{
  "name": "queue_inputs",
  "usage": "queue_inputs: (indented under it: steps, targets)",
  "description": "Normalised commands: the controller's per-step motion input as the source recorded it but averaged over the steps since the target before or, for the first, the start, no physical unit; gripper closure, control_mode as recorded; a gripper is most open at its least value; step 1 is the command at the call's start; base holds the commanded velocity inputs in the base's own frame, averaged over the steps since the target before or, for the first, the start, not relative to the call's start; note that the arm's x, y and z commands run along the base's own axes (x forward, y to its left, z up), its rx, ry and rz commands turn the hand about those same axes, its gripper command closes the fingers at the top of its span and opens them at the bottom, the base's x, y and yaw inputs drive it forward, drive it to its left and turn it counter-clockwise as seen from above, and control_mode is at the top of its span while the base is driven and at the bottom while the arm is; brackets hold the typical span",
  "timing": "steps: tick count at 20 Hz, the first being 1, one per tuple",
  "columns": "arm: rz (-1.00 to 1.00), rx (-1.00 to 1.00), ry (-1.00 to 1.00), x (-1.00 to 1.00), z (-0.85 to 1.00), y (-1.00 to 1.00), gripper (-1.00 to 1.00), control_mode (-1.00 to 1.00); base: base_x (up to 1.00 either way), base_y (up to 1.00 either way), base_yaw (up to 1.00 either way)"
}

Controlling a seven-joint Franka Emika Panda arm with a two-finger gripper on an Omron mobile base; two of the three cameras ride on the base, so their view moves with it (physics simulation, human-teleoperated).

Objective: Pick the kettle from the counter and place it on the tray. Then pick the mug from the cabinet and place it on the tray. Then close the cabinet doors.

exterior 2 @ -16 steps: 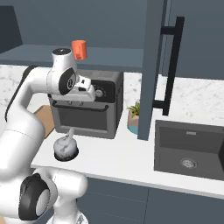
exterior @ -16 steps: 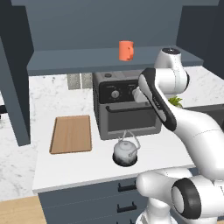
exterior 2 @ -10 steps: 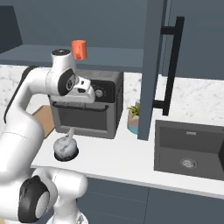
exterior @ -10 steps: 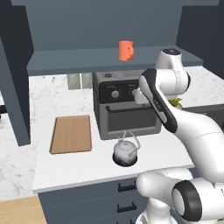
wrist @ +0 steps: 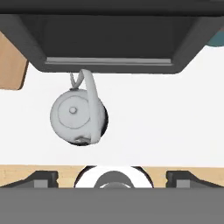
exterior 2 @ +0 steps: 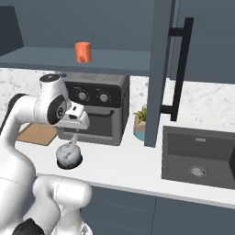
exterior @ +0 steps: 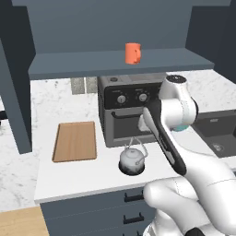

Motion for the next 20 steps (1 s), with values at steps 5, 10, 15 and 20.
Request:
queue_inputs:
  steps: [5, 10, 15, 20]
  targets:
    - [-0.12, 0.08, 0.0, -0.06, -0.54, 0.37, -1.0, -1.0, 0.0, 0.0, 0.0]
    - [-0.05, 0.05, -0.06, 0.14, -0.29, 0.06, -1.0, -1.0, 0.0, 0.0, 0.0]
    - [0.0, 0.0, -0.05, 0.11, -0.21, 0.0, -1.0, -1.0, 0.0, 0.0, 0.0]
    - [0.01, 0.0, 0.0, 0.15, -0.13, -0.12, -1.0, -1.0, 0.0, 0.0, 0.0]
